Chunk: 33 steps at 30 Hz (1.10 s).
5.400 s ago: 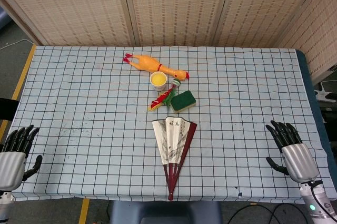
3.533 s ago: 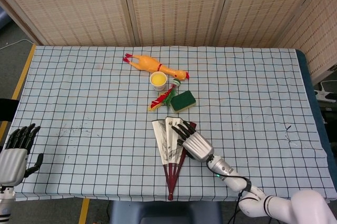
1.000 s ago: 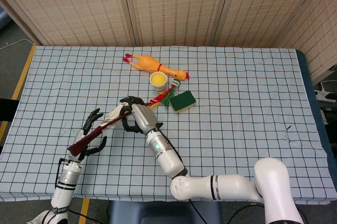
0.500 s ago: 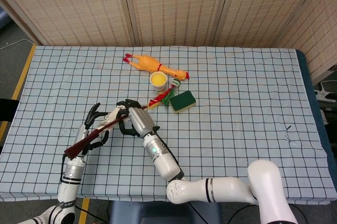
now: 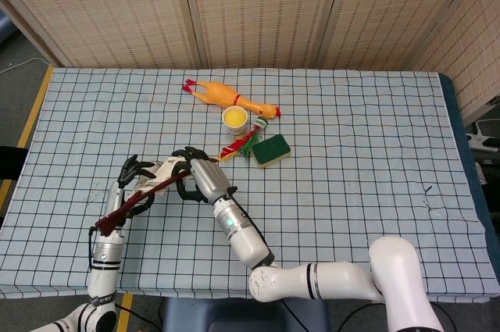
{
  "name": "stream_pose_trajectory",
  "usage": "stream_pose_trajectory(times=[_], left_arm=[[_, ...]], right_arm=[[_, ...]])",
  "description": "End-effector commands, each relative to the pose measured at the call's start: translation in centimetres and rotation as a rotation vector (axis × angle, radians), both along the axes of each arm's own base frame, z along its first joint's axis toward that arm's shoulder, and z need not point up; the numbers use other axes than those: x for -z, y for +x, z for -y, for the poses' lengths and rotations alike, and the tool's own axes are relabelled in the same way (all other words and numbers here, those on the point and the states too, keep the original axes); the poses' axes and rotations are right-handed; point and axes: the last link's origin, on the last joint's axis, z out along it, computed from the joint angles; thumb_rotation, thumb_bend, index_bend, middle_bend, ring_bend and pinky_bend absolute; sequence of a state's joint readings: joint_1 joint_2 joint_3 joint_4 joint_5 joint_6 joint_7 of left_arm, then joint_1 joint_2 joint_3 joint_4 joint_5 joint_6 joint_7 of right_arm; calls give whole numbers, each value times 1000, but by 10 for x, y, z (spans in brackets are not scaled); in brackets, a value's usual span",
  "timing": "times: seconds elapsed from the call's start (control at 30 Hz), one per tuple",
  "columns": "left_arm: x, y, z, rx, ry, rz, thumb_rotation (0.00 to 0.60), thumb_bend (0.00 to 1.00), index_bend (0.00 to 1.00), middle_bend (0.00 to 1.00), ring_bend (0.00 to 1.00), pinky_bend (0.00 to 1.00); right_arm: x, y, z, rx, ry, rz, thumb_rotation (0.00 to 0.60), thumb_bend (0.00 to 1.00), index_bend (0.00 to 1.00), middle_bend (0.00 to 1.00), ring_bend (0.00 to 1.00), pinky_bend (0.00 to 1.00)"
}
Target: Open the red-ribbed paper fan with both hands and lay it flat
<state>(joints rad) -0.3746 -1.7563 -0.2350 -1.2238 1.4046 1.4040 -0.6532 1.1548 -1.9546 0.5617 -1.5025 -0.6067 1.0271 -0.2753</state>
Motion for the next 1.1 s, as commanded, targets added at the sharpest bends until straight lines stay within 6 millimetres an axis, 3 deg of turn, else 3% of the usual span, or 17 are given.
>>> stream_pose_trajectory(times=[0.03,0.4,0.73,1.1], left_arm=[[-2,-5,-1,-14,-3,-13,600,518,693,362,102,119],[-10,-13,-3,-25,17,-45,600,516,666,363,110,119],[-28,-25,-7,-59,122,-135,600,507,626,360,129,119],[-45,-44,-9,-71,215,-224,600,501,581,312,131,100]], right_arm=[[-12,-7,4,-7,-29,-5,600,715,716,140,0,0],[-57,-43,18,-29,-137,-80,600,715,716,139,0,0],[-94,-73,13,-72,-238,-139,600,715,716,139,0,0],[-122,-110,2,-59,-335,-139,600,715,704,139,0,0]])
